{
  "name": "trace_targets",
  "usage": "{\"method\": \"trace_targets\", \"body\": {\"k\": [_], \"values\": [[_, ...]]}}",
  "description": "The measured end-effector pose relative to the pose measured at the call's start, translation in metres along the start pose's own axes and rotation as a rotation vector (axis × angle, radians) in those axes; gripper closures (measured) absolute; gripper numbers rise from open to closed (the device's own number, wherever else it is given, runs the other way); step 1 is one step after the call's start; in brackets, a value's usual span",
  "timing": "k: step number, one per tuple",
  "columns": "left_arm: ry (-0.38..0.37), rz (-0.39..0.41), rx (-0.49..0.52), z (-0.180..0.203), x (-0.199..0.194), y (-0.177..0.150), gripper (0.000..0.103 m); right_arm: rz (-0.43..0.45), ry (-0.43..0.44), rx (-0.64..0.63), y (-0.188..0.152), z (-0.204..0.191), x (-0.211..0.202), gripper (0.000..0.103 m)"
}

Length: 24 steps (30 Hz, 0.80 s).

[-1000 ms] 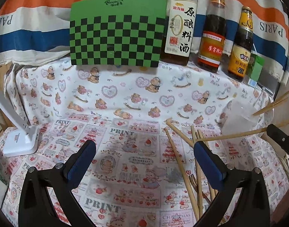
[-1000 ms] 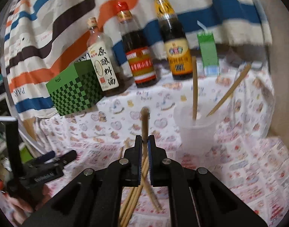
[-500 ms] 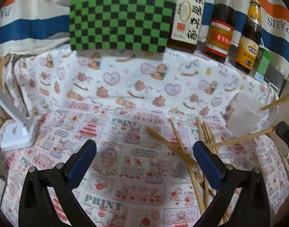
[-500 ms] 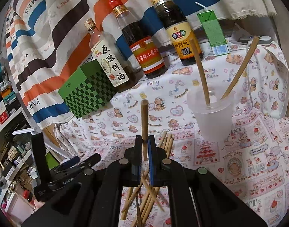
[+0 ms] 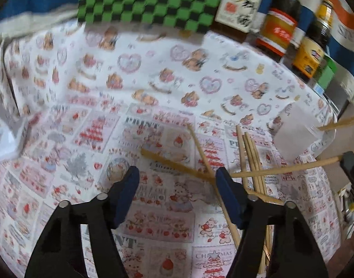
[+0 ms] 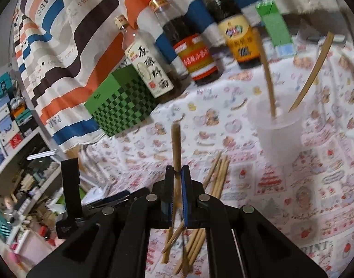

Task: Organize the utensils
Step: 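Lift the chopstick upright with the right tool while the left tool lowers toward the pile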

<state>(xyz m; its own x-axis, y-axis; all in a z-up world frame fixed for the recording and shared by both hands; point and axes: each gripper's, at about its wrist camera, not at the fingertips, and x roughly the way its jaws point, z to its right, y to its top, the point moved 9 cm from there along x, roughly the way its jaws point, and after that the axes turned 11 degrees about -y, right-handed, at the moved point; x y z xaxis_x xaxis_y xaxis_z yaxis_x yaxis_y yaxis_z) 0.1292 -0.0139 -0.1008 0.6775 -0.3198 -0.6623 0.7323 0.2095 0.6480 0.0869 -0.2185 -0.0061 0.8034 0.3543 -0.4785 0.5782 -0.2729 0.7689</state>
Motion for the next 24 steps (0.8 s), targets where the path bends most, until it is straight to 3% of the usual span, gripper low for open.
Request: {"method": "trace_targets", "body": {"k": [4, 8, 11, 17, 19, 21, 24], "values": [[-0.024, 0.003, -0.036, -0.007, 0.004, 0.002, 0.054, 0.094, -0.081, -0.003, 0.011, 0.009, -0.013, 0.096], [0.082, 0.121, 0.153, 0.001, -0.008, 0.022, 0.055, 0.147, -0.115, 0.012, 0.021, 0.018, -0.024, 0.096], [0.027, 0.084, 0.247, 0.013, -0.002, 0.021, 0.055, 0.181, -0.132, 0.007, 0.027, 0.021, -0.032, 0.096], [-0.059, -0.022, 0.233, 0.017, 0.019, 0.008, 0.055, 0.240, -0.148, -0.018, 0.036, 0.020, -0.047, 0.096], [-0.070, -0.030, 0.302, 0.026, 0.016, 0.003, 0.046, 0.260, -0.155, -0.023, 0.040, 0.020, -0.052, 0.096], [-0.067, -0.037, 0.402, 0.039, 0.012, -0.001, 0.028, 0.273, -0.158, -0.020, 0.042, 0.021, -0.056, 0.096], [-0.031, -0.048, 0.543, 0.056, 0.012, -0.011, 0.026, 0.282, -0.155, -0.001, 0.047, 0.026, -0.060, 0.096]]}}
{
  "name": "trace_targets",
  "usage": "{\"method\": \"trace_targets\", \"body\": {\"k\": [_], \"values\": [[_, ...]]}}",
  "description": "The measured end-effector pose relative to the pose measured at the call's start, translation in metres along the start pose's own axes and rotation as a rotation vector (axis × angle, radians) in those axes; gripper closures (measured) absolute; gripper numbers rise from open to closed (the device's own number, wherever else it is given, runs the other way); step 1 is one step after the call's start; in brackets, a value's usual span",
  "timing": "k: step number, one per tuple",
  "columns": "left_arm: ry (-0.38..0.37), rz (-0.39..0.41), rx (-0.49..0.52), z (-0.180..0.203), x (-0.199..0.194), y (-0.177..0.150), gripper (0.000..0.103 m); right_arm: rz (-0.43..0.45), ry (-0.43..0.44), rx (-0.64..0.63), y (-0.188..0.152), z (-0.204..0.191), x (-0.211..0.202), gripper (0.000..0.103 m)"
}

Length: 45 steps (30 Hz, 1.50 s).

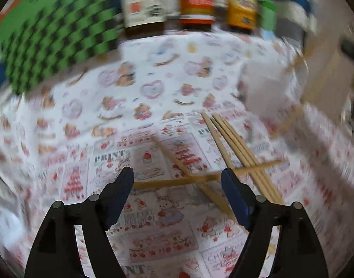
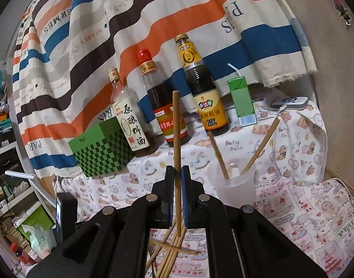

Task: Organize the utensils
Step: 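Lift the chopstick upright with the right tool while the left tool lowers toward the pile, then close the left tool on a chopstick while the right tool keeps its chopstick raised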

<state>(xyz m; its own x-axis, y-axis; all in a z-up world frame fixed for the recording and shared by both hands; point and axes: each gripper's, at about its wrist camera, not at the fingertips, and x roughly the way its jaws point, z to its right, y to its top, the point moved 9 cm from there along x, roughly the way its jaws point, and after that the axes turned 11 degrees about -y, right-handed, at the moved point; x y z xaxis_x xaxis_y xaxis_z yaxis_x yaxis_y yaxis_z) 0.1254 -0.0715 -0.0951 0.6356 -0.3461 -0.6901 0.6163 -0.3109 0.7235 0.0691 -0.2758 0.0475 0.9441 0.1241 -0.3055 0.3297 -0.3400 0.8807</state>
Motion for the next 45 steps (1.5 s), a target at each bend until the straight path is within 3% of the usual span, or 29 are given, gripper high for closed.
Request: {"method": "trace_targets", "body": {"k": [3, 13, 18, 20, 22, 24, 25, 30, 35, 36, 38, 42, 45], "values": [[0.034, -0.026, 0.044, 0.004, 0.010, -0.002, 0.026, 0.005, 0.001, 0.022, 0.005, 0.006, -0.002, 0.096], [-0.102, -0.100, -0.088, -0.007, 0.041, -0.009, 0.025, 0.001, 0.009, 0.047, 0.007, 0.009, -0.002, 0.096], [-0.113, -0.144, -0.049, 0.001, 0.036, -0.018, 0.026, -0.003, 0.001, 0.063, 0.008, 0.014, 0.000, 0.096], [-0.157, -0.200, -0.073, 0.006, 0.036, -0.029, 0.031, -0.006, 0.004, 0.075, 0.009, 0.016, 0.000, 0.096], [-0.137, -0.219, -0.076, 0.007, 0.032, -0.032, 0.037, -0.006, 0.007, 0.082, 0.009, 0.018, -0.001, 0.096], [-0.143, -0.223, -0.080, 0.010, 0.027, -0.032, 0.062, -0.003, 0.002, 0.083, 0.010, 0.019, -0.001, 0.096], [-0.150, -0.215, -0.084, 0.011, 0.025, -0.031, 0.066, -0.003, 0.002, 0.083, 0.010, 0.019, -0.001, 0.096], [-0.129, -0.127, -0.069, 0.008, 0.014, -0.021, 0.075, -0.012, -0.001, 0.079, 0.008, 0.019, 0.000, 0.096], [-0.095, -0.042, -0.140, -0.004, 0.002, -0.006, 0.073, -0.011, -0.003, 0.080, 0.008, 0.018, 0.000, 0.096], [-0.079, -0.042, -0.173, -0.009, 0.002, -0.005, 0.062, -0.010, -0.003, 0.082, 0.009, 0.019, 0.000, 0.096], [-0.043, -0.050, -0.266, -0.021, 0.002, -0.009, 0.049, -0.011, -0.002, 0.086, 0.009, 0.019, 0.001, 0.096], [-0.095, -0.072, -0.396, -0.023, 0.008, -0.018, 0.049, -0.016, -0.005, 0.089, 0.008, 0.020, 0.003, 0.096], [-0.028, -0.099, -0.410, -0.025, 0.018, -0.022, 0.049, -0.017, -0.008, 0.081, 0.007, 0.019, 0.003, 0.096]]}}
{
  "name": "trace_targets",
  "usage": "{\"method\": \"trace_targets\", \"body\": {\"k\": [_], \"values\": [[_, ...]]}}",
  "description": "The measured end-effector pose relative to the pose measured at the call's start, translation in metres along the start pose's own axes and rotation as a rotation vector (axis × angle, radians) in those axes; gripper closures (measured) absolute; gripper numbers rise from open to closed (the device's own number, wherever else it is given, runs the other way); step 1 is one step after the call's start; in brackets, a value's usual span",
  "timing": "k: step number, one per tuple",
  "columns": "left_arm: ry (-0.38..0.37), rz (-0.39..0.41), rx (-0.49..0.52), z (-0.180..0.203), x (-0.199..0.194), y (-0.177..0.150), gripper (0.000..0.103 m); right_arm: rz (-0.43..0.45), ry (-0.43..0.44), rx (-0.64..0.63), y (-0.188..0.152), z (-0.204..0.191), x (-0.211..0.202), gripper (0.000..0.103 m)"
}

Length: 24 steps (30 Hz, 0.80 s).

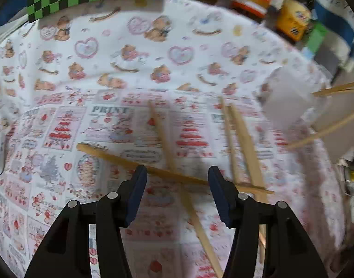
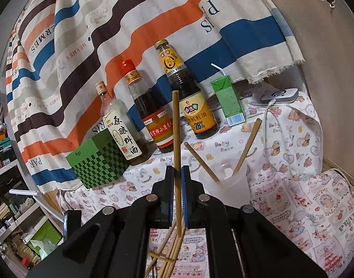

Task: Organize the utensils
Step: 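Close the left tool on a chopstick while the right tool keeps its chopstick raised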

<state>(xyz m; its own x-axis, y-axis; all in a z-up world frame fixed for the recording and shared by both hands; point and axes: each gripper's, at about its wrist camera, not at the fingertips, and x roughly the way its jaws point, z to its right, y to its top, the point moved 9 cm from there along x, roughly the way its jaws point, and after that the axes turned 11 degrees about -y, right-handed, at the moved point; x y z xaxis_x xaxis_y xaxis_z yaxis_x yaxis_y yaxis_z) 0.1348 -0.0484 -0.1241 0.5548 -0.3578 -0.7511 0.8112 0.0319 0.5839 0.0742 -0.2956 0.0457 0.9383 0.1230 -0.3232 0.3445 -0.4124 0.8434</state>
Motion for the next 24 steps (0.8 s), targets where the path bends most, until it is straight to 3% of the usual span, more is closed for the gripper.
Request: {"method": "trace_targets", "body": {"k": [2, 8, 11, 15, 17, 24], "values": [[0.040, 0.007, -0.013, -0.006, 0.005, 0.001, 0.044, 0.000, -0.002, -0.007, -0.001, -0.001, 0.000, 0.096], [0.043, 0.012, -0.055, -0.017, 0.007, 0.002, 0.047, -0.001, -0.005, -0.005, -0.001, -0.001, 0.001, 0.096], [0.023, 0.006, -0.084, -0.023, 0.002, 0.000, 0.076, -0.002, -0.006, -0.002, -0.001, 0.000, 0.002, 0.096], [-0.066, 0.000, -0.143, -0.027, -0.006, -0.001, 0.097, 0.001, -0.007, -0.002, 0.000, 0.001, 0.001, 0.096], [-0.063, 0.013, -0.134, -0.029, -0.013, 0.002, 0.103, 0.002, -0.007, -0.001, 0.000, 0.001, 0.001, 0.096], [-0.030, -0.003, -0.088, -0.032, -0.019, 0.003, 0.103, 0.002, -0.007, 0.000, 0.001, 0.002, 0.001, 0.096]]}}
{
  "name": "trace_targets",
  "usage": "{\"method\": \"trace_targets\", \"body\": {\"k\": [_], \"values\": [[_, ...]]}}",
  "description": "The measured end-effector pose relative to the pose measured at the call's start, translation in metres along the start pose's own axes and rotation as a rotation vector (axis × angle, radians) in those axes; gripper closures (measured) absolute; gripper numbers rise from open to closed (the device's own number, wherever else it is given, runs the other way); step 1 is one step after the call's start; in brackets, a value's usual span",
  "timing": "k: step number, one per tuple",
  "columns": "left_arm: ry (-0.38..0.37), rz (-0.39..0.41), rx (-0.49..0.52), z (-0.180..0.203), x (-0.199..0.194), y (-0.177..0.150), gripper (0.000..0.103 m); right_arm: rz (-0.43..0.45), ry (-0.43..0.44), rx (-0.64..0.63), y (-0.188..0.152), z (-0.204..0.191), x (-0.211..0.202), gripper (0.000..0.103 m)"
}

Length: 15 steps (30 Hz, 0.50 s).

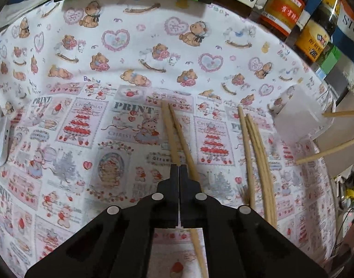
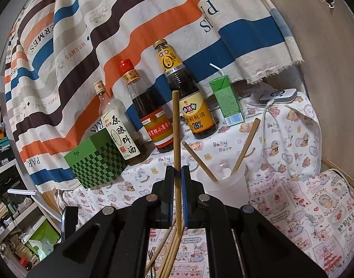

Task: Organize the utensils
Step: 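Close the left tool on a chopstick while the right tool keeps its chopstick raised, then lift the left tool's chopstick and carry it toward the cup while the right tool follows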

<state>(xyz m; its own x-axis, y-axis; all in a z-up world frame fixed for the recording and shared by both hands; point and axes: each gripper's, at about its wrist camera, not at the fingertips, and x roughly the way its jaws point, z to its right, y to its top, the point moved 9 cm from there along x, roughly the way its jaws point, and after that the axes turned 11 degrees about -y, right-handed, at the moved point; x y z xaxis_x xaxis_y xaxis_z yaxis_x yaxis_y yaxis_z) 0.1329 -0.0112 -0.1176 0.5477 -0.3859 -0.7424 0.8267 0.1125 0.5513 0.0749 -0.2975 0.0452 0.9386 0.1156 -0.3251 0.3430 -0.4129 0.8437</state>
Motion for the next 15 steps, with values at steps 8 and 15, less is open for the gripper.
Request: {"method": "trace_targets", "body": {"k": [8, 15], "values": [[-0.004, -0.027, 0.034, 0.009, 0.011, -0.004, 0.088, 0.004, 0.001, -0.002, 0.001, 0.001, -0.001, 0.096], [0.095, -0.086, 0.093, 0.020, 0.010, -0.018, 0.085, 0.008, -0.001, -0.003, 0.002, 0.001, -0.002, 0.096]]}}
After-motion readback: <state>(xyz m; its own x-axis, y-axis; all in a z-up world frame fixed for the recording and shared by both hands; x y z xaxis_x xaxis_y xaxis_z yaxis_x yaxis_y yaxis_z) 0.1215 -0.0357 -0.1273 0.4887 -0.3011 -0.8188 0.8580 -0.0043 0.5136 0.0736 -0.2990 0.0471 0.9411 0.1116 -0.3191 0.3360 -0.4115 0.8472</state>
